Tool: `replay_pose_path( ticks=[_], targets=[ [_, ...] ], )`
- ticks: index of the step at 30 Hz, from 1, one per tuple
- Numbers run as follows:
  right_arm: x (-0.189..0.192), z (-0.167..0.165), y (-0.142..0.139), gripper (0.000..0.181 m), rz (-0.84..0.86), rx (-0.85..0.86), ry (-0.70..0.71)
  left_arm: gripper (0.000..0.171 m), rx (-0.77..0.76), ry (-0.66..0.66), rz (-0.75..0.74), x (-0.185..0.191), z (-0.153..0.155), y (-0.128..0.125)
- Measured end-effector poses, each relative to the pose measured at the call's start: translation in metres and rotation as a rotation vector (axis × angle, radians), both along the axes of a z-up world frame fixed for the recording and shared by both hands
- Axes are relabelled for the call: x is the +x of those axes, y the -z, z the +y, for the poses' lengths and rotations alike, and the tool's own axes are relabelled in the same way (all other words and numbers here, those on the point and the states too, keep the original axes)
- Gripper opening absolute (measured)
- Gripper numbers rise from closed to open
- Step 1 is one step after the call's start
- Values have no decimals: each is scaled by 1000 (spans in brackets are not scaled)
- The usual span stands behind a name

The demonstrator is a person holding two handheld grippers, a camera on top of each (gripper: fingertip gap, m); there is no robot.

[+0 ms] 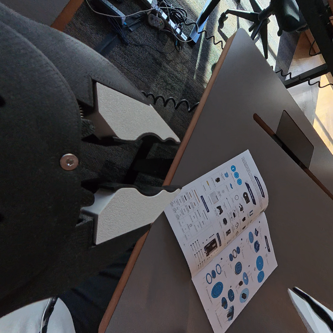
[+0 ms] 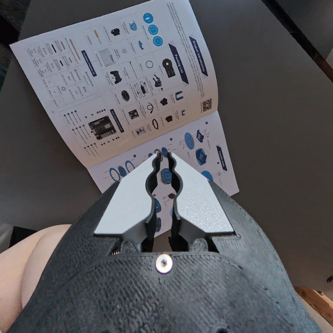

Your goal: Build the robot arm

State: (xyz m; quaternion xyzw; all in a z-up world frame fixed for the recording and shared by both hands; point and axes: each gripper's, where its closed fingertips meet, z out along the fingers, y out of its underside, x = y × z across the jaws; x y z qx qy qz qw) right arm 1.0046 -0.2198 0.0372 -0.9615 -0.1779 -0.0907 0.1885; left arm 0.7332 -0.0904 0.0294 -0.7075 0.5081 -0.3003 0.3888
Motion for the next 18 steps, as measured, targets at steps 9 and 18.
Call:
replay_pose_path(
  ticks=[9,18],
  targets=[
    [2,2,26,5,-23,-146,7,31,13,63,-30,9,-13,-5],
    [5,-5,26,0,-3,-157,19,22,-31,130,-100,16,-27,-14]
  ],
)
